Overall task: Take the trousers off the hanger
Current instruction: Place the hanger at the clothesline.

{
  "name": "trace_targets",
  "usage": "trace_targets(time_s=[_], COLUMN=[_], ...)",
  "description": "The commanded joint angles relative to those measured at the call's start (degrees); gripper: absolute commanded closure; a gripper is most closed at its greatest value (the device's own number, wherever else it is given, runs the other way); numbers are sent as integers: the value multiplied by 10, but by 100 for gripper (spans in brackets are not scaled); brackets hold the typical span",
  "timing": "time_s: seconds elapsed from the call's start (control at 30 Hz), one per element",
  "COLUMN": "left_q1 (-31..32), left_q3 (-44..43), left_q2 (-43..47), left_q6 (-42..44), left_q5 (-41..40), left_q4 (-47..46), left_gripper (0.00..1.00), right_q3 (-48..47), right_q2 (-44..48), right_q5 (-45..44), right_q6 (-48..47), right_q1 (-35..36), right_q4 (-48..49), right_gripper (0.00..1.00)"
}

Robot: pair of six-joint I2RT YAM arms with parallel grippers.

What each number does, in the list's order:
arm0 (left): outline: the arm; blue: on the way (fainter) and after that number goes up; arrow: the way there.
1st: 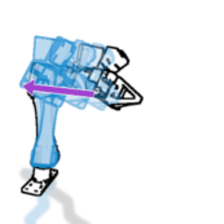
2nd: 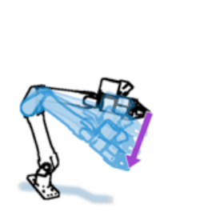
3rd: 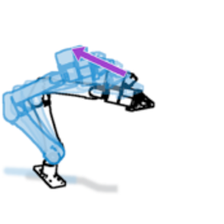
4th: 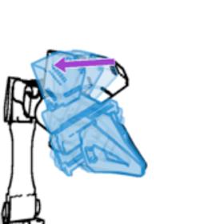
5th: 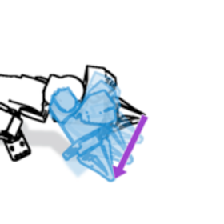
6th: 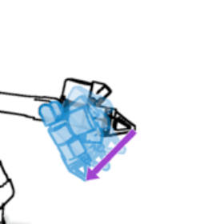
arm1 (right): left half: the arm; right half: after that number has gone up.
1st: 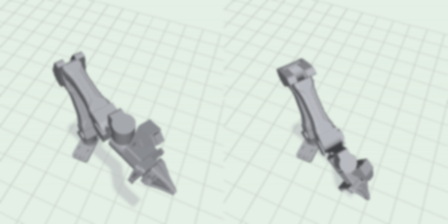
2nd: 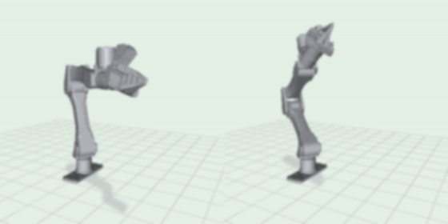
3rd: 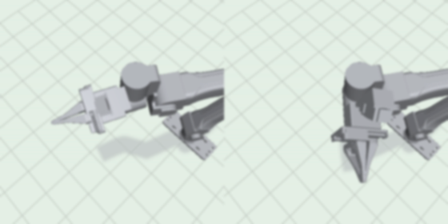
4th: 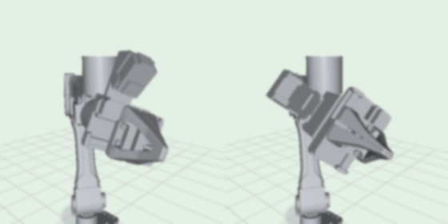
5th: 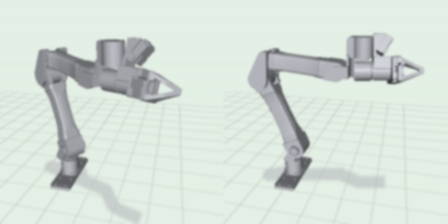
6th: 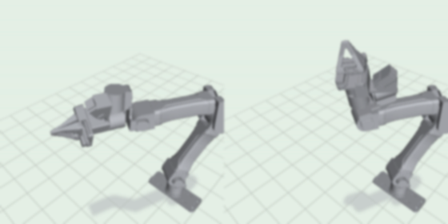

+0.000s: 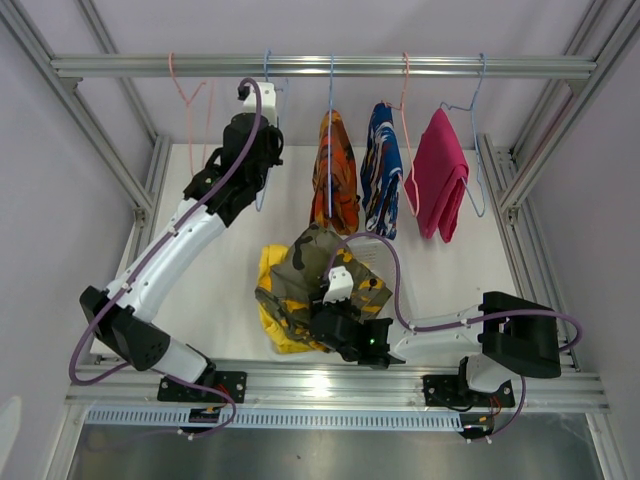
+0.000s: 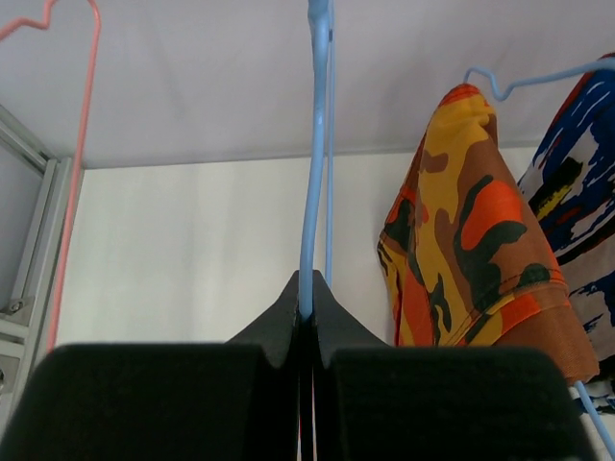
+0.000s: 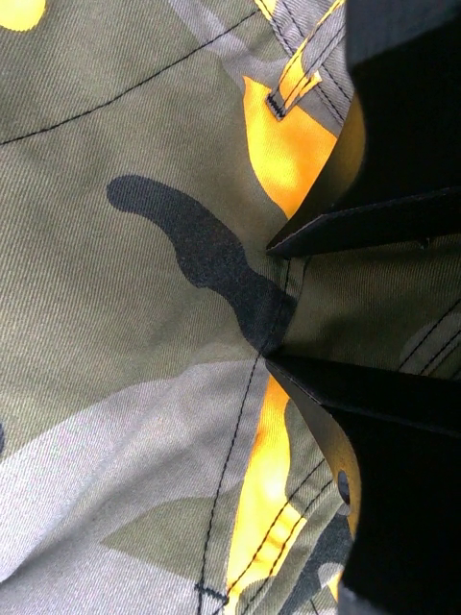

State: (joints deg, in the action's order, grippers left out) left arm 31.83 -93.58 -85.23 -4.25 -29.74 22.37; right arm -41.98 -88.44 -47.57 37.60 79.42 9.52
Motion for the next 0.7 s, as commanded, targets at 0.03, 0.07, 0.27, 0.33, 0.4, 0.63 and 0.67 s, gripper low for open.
trace_targets(time_s=[0.03,0.07,0.27,0.33,0.4,0.63,0.67], left_q1=[-3,-3,-3,-1,6,31,37], left_q3=[26,30,60,63,74,86,82], left_q2=[16,19,33,42,53,125,140], left_q6=[-24,-28,-50,-62,-63,-52,-50], left_q5=[13,14,25,34,35,35,35], left_q4=[-6,-5,8,19,18,21,23], left_gripper=[99,99,80,70,64,46,45], right_q3=[18,18,20,23,30,22,18], right_q2=[-22,-22,-18,-15,-11,3,10], right_q5=[44,44,48,49,50,53,43], right_q6=[21,21,28,28,29,29,29], right_q1=[4,5,7,7,7,18,21], right_q4=[0,0,-4,1,6,-4,-23], right_gripper=[50,50,49,50,49,47,47])
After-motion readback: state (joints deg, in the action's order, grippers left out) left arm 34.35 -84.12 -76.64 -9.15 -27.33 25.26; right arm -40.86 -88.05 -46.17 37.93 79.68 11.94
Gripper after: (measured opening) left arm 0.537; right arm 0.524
